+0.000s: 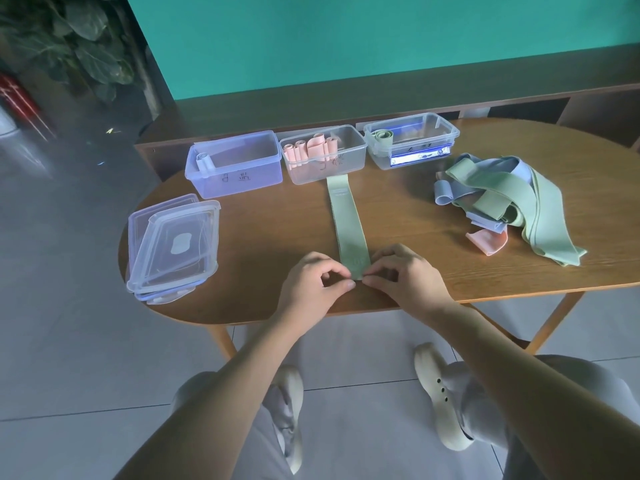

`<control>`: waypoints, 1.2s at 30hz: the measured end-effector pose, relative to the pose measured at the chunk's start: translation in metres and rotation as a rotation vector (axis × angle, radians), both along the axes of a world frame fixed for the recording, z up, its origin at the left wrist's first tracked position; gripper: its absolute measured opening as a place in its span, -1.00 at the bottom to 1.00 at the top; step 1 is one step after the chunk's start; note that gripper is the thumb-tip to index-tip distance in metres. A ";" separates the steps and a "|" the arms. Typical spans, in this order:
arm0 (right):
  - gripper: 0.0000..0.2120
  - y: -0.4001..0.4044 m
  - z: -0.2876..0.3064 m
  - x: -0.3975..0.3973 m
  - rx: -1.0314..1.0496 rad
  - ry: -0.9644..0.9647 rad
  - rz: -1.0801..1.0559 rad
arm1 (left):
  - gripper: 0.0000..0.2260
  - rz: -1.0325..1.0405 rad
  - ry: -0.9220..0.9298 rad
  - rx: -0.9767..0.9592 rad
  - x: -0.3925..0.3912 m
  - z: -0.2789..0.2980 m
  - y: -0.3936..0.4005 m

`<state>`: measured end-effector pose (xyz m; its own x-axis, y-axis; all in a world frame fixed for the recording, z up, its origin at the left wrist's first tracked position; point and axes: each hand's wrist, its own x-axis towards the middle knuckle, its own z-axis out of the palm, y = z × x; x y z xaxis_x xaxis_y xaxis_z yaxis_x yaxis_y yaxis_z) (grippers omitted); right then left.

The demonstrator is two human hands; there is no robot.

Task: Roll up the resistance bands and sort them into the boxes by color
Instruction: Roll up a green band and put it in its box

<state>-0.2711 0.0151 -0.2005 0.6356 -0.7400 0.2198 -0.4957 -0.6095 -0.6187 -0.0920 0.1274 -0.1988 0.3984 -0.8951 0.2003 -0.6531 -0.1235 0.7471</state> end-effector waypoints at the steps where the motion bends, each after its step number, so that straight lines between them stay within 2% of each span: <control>1: -0.93 -0.001 0.000 0.000 -0.005 0.004 0.007 | -0.91 -0.002 -0.007 0.006 0.000 0.000 0.000; 8: -0.95 -0.001 0.000 -0.001 -0.022 0.013 0.012 | -0.80 -0.023 -0.045 -0.041 0.000 -0.004 -0.001; 12: -0.91 -0.003 0.001 0.000 -0.028 0.027 0.016 | -0.88 0.003 -0.153 -0.028 -0.003 -0.008 -0.004; 23: -0.87 -0.008 0.002 0.003 -0.028 0.038 0.110 | -0.96 0.041 -0.207 -0.087 -0.006 -0.012 -0.006; 27: -0.87 -0.016 0.007 0.004 0.025 0.027 0.145 | -0.94 -0.029 -0.164 -0.099 0.000 -0.008 -0.006; 32: -0.90 -0.022 0.009 0.004 0.046 0.046 0.173 | -0.89 -0.118 -0.084 0.001 0.017 0.003 -0.015; 36: -0.81 -0.024 0.008 0.005 0.057 0.014 0.183 | -0.84 -0.190 -0.120 0.040 0.023 0.007 -0.020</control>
<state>-0.2664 -0.0087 -0.1922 0.7635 -0.6229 0.1706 -0.3889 -0.6543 -0.6486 -0.0686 0.1079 -0.1918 0.1970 -0.9600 0.1989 -0.7514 -0.0175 0.6596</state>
